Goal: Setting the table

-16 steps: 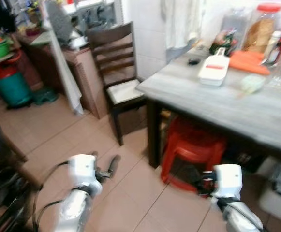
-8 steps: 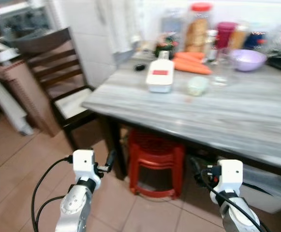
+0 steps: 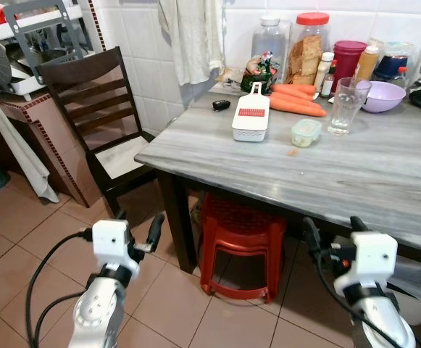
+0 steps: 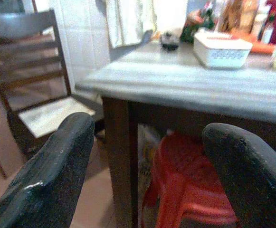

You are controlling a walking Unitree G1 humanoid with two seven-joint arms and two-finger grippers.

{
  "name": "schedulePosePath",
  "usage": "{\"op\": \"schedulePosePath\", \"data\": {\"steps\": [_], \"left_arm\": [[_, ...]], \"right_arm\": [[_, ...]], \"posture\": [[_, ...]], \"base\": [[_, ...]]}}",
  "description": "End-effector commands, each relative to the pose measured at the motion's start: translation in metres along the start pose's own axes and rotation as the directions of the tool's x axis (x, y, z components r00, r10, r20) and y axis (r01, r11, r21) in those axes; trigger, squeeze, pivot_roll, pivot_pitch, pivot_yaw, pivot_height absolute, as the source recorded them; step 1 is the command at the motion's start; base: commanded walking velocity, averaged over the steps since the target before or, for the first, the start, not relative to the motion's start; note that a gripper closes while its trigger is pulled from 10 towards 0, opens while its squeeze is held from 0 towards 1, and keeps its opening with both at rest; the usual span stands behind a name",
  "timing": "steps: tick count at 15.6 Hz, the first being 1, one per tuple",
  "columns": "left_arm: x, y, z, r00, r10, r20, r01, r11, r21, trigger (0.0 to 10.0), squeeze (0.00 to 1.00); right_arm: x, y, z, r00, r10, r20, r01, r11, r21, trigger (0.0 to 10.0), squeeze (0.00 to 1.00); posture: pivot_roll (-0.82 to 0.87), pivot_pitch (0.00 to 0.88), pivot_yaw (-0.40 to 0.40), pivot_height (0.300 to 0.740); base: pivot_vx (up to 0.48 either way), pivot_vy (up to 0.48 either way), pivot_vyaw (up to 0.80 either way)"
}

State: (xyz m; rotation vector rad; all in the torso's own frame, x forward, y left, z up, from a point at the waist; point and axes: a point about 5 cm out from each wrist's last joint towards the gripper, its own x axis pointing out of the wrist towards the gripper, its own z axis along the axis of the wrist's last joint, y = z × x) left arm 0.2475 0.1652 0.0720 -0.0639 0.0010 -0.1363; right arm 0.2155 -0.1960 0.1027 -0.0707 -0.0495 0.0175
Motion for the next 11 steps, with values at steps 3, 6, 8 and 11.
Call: {"op": "schedulePosePath", "data": {"steps": [3, 6, 8, 11], "left_arm": [[-0.002, 0.0031, -0.0057, 0.998, 0.013, -0.053, -0.013, 1.0, 0.014, 10.0, 0.0], [-0.0006, 0.003, -0.0068, 0.998, 0.023, -0.065, -0.022, 1.0, 0.018, 10.0, 0.0], [-0.0002, 0.0042, -0.0076, 0.997, 0.029, -0.074, -0.028, 0.999, 0.022, 10.0, 0.0], [-0.0003, 0.0044, -0.0075, 0.997, 0.033, -0.075, -0.031, 0.999, 0.023, 10.0, 0.0]], "right_arm": [[0.0006, -0.0003, -0.0021, 1.0, -0.012, -0.022, 0.012, 1.0, 0.009, 10.0, 0.0], [0.0043, 0.0032, -0.003, 1.0, -0.002, -0.029, 0.003, 1.0, 0.024, 10.0, 0.0], [0.0047, 0.0047, -0.0042, 0.999, 0.006, -0.035, -0.004, 0.999, 0.053, 10.0, 0.0], [0.0041, 0.0063, -0.0056, 0.999, 0.014, -0.034, -0.012, 0.998, 0.055, 10.0, 0.0]], "posture": [[-0.03, 0.0, 0.069, 0.74], [-0.03, 0.0, 0.066, 0.74], [-0.02, 0.0, 0.065, 0.74], [-0.02, 0.0, 0.068, 0.74]], "base": [[0.0, 0.0, 0.0], [-0.263, 0.0, -0.8], [-0.304, 0.0, -0.65], [-0.305, 0.0, 0.0]]}}
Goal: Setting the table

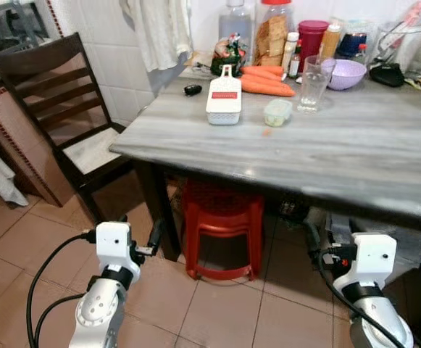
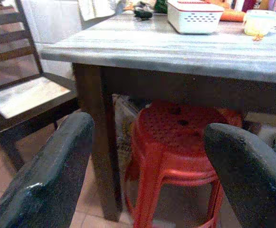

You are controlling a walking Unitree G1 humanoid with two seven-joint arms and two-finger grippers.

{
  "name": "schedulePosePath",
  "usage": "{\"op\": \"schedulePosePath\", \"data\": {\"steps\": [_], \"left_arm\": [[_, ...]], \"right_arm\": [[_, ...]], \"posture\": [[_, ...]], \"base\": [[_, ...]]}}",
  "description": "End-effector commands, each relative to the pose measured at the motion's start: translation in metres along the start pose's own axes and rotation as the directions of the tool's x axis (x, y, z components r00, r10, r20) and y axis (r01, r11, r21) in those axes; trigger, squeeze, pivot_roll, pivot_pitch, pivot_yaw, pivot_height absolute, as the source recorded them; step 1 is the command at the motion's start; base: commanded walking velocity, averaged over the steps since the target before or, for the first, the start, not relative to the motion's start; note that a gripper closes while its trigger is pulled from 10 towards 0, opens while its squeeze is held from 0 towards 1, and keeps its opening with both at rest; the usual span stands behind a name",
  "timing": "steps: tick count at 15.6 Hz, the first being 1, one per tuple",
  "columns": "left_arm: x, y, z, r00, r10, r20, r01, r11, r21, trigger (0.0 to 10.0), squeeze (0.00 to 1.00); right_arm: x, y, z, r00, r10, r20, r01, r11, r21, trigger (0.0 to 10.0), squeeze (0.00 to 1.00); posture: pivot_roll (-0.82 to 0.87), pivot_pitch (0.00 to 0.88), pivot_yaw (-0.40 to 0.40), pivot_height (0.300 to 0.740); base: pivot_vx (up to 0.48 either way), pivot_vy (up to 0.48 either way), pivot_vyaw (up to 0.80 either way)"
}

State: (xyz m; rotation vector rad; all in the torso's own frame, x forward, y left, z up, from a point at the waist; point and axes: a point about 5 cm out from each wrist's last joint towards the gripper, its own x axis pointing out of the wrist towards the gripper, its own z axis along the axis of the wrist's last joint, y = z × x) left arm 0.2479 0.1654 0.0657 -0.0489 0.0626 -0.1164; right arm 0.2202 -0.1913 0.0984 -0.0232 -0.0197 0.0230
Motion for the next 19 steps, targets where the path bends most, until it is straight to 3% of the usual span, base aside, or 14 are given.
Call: {"op": "schedulePosePath", "data": {"steps": [1, 6, 19], "left_arm": [[-0.0005, 0.0041, -0.0009, 1.0, 0.011, -0.014, -0.011, 1.0, 0.013, 10.0, 0.0], [0.0017, 0.0048, 0.0, 1.0, 0.004, -0.019, -0.003, 1.0, 0.02, 10.0, 0.0], [0.0059, -0.0027, 0.008, 0.996, -0.083, 0.022, 0.084, 0.996, -0.006, 10.0, 0.0]], "right_arm": [[-0.0007, 0.0024, -0.0022, 1.0, 0.008, -0.007, -0.008, 1.0, 0.007, 10.0, 0.0], [0.0003, 0.0015, -0.0077, 0.999, -0.033, -0.033, 0.033, 0.999, 0.012, 10.0, 0.0], [0.0034, 0.003, -0.0036, 0.999, -0.033, -0.028, 0.035, 0.997, 0.068, 10.0, 0.0]], "posture": [[-0.02, 0.0, 0.071, 0.74], [-0.02, 0.0, 0.081, 0.74], [-0.03, 0.0, 0.088, 0.74]], "base": [[-0.304, 0.0, 0.0], [-0.292, 0.0, 0.0], [0.0, -0.044, 0.0]]}}
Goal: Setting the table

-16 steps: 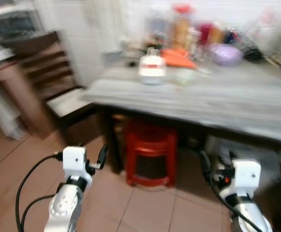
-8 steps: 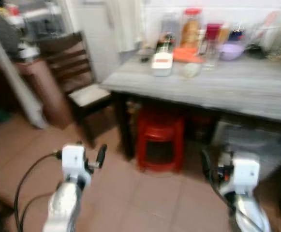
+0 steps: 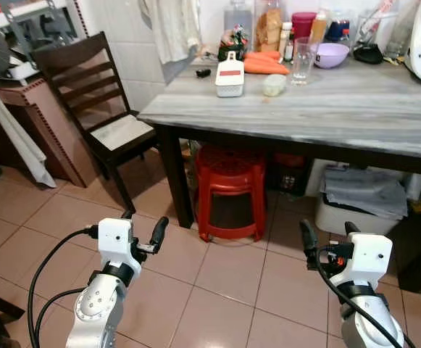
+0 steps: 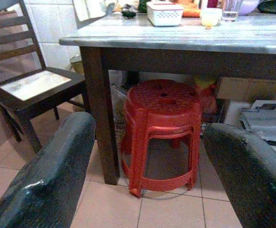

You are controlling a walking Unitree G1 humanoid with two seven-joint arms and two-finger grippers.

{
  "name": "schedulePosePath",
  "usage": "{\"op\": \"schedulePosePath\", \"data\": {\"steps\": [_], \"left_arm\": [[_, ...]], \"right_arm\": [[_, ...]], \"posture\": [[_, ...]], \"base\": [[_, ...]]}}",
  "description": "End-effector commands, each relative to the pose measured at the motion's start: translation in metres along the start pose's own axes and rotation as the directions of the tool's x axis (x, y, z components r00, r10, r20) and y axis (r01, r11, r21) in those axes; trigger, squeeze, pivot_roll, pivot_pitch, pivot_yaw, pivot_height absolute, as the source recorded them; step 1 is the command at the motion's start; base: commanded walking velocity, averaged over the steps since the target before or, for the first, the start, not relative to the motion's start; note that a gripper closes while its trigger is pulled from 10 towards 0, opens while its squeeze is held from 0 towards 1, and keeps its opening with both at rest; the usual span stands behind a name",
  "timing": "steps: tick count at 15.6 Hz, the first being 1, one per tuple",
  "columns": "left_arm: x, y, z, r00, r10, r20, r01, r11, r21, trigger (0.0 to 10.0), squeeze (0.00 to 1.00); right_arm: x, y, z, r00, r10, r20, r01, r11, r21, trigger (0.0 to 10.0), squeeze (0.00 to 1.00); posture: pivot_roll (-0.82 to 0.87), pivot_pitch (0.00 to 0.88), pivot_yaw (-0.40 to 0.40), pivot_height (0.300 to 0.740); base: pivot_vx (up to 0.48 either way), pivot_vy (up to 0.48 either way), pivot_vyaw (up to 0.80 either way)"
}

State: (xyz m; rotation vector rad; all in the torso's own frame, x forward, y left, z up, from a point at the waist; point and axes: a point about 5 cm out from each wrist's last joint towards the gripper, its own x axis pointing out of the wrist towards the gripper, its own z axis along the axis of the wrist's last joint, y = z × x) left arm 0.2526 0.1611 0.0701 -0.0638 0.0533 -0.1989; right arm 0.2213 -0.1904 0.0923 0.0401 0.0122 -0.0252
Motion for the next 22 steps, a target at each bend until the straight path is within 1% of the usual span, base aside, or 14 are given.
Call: {"op": "schedulePosePath", "data": {"steps": [1, 5, 9, 11, 13, 19, 21, 22], "left_arm": [[0.001, 0.001, 0.004, 1.0, -0.006, 0.015, 0.006, 1.0, 0.006, 10.0, 0.0], [0.001, -0.001, 0.0, 1.0, -0.009, 0.002, 0.009, 1.0, -0.003, 10.0, 0.0], [0.006, -0.001, 0.007, 0.999, -0.013, 0.032, 0.013, 1.0, -0.009, 10.0, 0.0], [0.006, -0.001, 0.008, 0.999, -0.012, 0.034, 0.012, 1.0, -0.01, 10.0, 0.0], [0.006, -0.002, 0.008, 0.999, -0.014, 0.036, 0.015, 1.0, -0.017, 10.0, 0.0], [0.005, -0.002, 0.011, 0.999, -0.009, 0.045, 0.01, 1.0, -0.023, 10.0, 0.0], [0.006, -0.004, 0.016, 0.998, -0.012, 0.062, 0.014, 0.999, -0.031, 10.0, 0.0], [0.007, -0.005, 0.018, 0.998, -0.014, 0.067, 0.016, 0.999, -0.033, 10.0, 0.0]], "right_arm": [[0.003, 0.002, 0.002, 1.0, 0.011, -0.002, -0.011, 1.0, 0.005, 10.0, 0.0], [0.003, 0.001, 0.003, 1.0, 0.017, 0.0, -0.017, 1.0, -0.001, 10.0, 0.0], [0.004, 0.003, 0.008, 0.999, 0.034, 0.027, -0.034, 0.999, -0.02, 10.0, 0.0], [0.004, 0.006, 0.008, 0.999, 0.039, 0.03, -0.039, 0.999, -0.018, 10.0, 0.0], [0.004, 0.005, 0.008, 0.999, 0.037, 0.031, -0.036, 0.999, -0.018, 10.0, 0.0], [0.007, 0.004, 0.011, 0.999, 0.034, 0.039, -0.033, 0.999, -0.018, 10.0, 0.0], [0.008, 0.005, 0.014, 0.998, 0.032, 0.056, -0.031, 0.999, -0.022, 10.0, 0.0], [0.008, 0.004, 0.018, 0.997, 0.014, 0.08, -0.012, 0.999, -0.033, 10.0, 0.0]], "posture": [[-0.03, 0.0, 0.084, 0.74], [-0.03, 0.0, 0.083, 0.74], [-0.04, 0.0, 0.087, 0.74], [-0.04, 0.0, 0.087, 0.74], [-0.03, 0.0, 0.085, 0.74], [-0.03, 0.0, 0.08, 0.74], [-0.03, 0.0, 0.08, 0.74], [-0.03, 0.0, 0.08, 0.74]], "base": [[0.0, -0.292, 0.0], [0.0, -0.3, -0.66], [0.0, -0.302, 0.0], [0.0, -0.306, 0.0], [0.0, -0.302, 0.0], [0.0, -0.304, -0.58], [0.0, -0.302, 0.0], [0.0, -0.304, 0.0]]}}
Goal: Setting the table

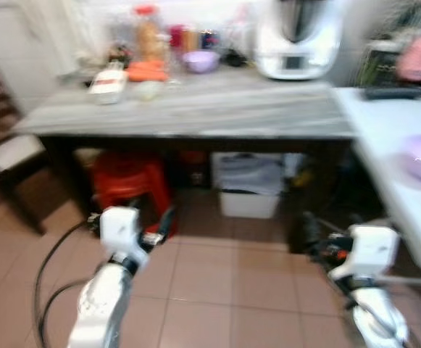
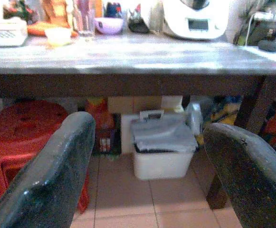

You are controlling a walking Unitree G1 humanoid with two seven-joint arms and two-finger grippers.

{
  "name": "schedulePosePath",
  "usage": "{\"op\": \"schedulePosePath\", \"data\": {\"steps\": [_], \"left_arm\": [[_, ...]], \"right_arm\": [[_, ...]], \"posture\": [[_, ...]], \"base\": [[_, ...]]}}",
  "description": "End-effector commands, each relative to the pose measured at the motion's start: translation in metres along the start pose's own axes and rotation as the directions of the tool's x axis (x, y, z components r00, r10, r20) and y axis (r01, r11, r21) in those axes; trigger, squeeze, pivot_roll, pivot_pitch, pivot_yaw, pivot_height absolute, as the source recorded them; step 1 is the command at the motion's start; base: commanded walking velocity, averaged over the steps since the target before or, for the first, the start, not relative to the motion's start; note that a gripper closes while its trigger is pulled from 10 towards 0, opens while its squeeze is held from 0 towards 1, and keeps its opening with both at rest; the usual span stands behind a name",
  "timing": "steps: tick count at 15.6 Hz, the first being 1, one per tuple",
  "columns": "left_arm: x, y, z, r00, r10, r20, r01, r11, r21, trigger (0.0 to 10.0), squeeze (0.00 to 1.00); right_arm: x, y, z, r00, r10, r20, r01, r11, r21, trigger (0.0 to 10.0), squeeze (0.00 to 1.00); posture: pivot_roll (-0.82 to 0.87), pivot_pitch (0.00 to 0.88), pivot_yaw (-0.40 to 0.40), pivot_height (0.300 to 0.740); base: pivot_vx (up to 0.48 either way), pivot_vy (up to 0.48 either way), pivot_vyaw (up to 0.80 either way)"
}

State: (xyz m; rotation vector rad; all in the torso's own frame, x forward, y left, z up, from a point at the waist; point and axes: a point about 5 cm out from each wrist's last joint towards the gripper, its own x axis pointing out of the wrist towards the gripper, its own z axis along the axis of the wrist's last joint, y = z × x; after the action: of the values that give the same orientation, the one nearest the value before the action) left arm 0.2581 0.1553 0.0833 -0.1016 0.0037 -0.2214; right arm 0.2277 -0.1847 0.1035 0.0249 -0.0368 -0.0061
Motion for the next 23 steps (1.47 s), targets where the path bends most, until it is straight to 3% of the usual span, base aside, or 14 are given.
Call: {"op": "schedulePosePath", "data": {"steps": [1, 23], "left_arm": [[0.0022, 0.0001, 0.0059, 1.0, 0.008, 0.018, -0.008, 1.0, -0.002, 10.0, 0.0], [0.0031, 0.0, 0.0035, 1.0, -0.013, -0.006, 0.013, 1.0, 0.026, 10.0, 0.0]], "right_arm": [[0.0046, -0.0058, 0.0111, 0.998, -0.027, 0.048, 0.028, 0.999, -0.023, 10.0, 0.0], [0.0032, -0.0034, 0.0051, 0.999, -0.042, 0.025, 0.042, 0.999, -0.015, 10.0, 0.0]], "posture": [[-0.03, 0.0, 0.08, 0.74], [-0.03, 0.0, 0.1, 0.74]], "base": [[0.0, -0.3, 0.0], [0.0, -0.336, 0.0]]}}
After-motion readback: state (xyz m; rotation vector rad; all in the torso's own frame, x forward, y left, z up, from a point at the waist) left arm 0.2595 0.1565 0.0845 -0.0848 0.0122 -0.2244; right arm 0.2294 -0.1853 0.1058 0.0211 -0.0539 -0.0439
